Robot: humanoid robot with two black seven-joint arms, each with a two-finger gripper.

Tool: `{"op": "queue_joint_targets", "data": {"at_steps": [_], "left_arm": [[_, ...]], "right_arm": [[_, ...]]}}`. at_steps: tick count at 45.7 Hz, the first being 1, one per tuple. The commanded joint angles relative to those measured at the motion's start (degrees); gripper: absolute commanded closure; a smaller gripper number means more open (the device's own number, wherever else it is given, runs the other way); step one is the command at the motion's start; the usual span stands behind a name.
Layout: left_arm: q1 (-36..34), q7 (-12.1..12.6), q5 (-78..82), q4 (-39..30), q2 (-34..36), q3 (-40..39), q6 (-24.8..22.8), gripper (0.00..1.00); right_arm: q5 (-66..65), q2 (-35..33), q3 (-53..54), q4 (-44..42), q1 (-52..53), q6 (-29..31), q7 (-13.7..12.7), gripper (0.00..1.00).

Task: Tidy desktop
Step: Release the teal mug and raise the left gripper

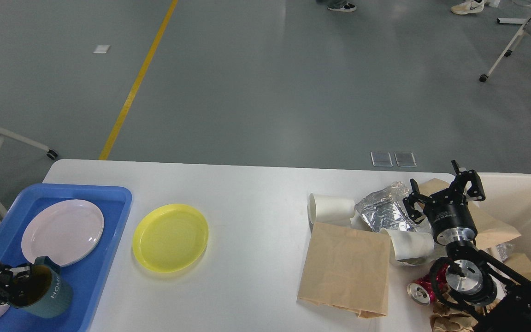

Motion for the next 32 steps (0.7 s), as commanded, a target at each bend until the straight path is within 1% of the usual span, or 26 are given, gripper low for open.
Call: {"op": "queue_joint_targets", "data": {"at_steps": [1, 3, 4, 18, 21, 25, 28, 32], "left_arm": [[0.37, 0.13, -0.07, -0.01, -0.20, -0.03, 2.47, 0.33], [0.46, 0.40, 0.01, -0.10, -0.47, -0.03, 3.35, 0.10], [0.46, 0.05, 0.01, -0.10, -0.56, 0.05, 3.36, 0.05], [0.81, -0.04, 0.01, -1.06, -0.91, 0.14, 2.83, 0.04], [0.55, 0.05, -0.07, -1.15, -0.82, 0.84, 2.22, 0.04], [-0.07, 0.22, -0.07, -1.15, -0.91, 1.54, 0.29, 0.04], [-2.25, 0.05, -0.07, -1.50, -0.82, 3.56, -1.38, 0.04], [-8.49, -0.39, -0.86, -3.17, -0.56, 8.04, -2.79, 0.04]], "right_arm": [[0.00, -0.02, 0.00, 0.00, 0.00, 0.05, 0.00, 0.00], [0.00, 0.07, 0.00, 0.00, 0.00, -0.04, 0.00, 0.00], [0.00, -0.02, 0.00, 0.00, 0.00, -0.04, 0.00, 0.00], [0.00, 0.07, 0.00, 0.00, 0.00, -0.04, 0.00, 0.00], [0.00, -0.02, 0.00, 0.00, 0.00, 0.05, 0.00, 0.00], [0.00, 0.07, 0.00, 0.00, 0.00, -0.04, 0.00, 0.00], [0.00, 0.07, 0.00, 0.00, 0.00, 0.05, 0.00, 0.00], [0.00, -0.02, 0.00, 0.00, 0.00, -0.04, 0.00, 0.00]]}}
